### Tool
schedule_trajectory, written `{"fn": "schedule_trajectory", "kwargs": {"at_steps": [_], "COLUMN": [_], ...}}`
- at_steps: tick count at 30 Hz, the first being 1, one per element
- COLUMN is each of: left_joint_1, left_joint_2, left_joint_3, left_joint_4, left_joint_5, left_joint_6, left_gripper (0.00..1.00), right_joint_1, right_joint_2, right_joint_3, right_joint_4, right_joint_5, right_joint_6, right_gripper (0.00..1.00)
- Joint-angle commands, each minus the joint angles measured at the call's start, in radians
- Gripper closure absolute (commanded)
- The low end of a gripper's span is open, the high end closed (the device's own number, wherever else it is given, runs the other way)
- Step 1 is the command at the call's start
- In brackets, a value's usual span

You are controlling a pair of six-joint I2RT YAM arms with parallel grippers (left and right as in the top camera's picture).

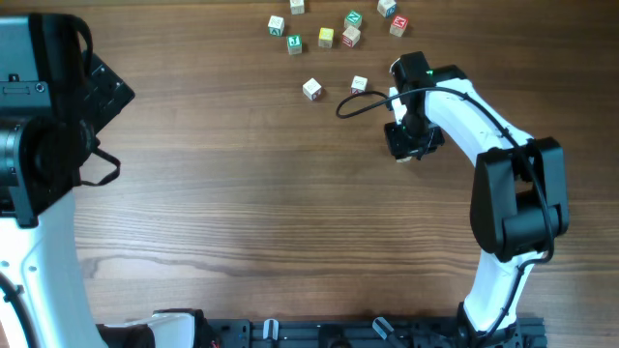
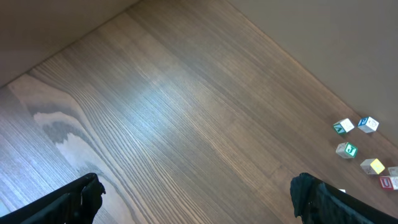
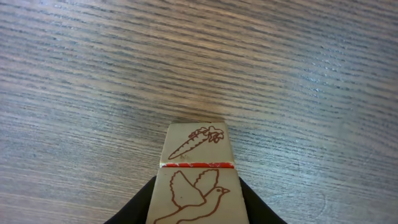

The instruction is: Form a tower

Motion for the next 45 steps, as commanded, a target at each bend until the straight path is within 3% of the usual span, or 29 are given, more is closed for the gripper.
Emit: {"fn": "schedule_trajectory", "kwargs": {"at_steps": [1,9,13,16,21,27,38,45], "left_joint_1": [0.007,0.007,0.007,0.007,0.007,0.007,0.007,0.007], "left_joint_2": [0.006,0.006,0.006,0.006,0.006,0.006,0.006,0.006], "left_joint_3": [-0.002,-0.002,-0.002,-0.002,-0.002,-0.002,-0.002,-0.002], "left_joint_4": [-0.004,-0.005,-0.005,-0.005,-0.005,-0.005,-0.005,-0.005], "left_joint_5": [0.004,0.004,0.004,0.004,0.004,0.004,0.004,0.004], "left_joint_6": [-0.002,-0.002,-0.002,-0.002,-0.002,-0.002,-0.002,-0.002], "left_gripper": [0.0,0.0,0.0,0.0,0.0,0.0,0.0,0.0], "right_joint_1": [0.0,0.0,0.0,0.0,0.0,0.0,0.0,0.0], "right_joint_2": [0.019,0.019,0.019,0.019,0.019,0.019,0.019,0.019], "right_joint_3": [-0.005,-0.005,-0.005,-0.005,-0.005,-0.005,-0.005,-0.005], "right_joint_4": [-0.002,-0.002,0.007,0.029,0.031,0.032,0.028,0.028], "right_joint_5": [0.017,0.016,0.02,0.02,0.021,0.021,0.02,0.021], "right_joint_6": [0.065,0.017,-0.023,-0.034,-0.034,-0.034,0.005,0.023], "right_gripper": [0.65,0.65,0.3,0.28,0.49,0.6,0.71,0.72]}}
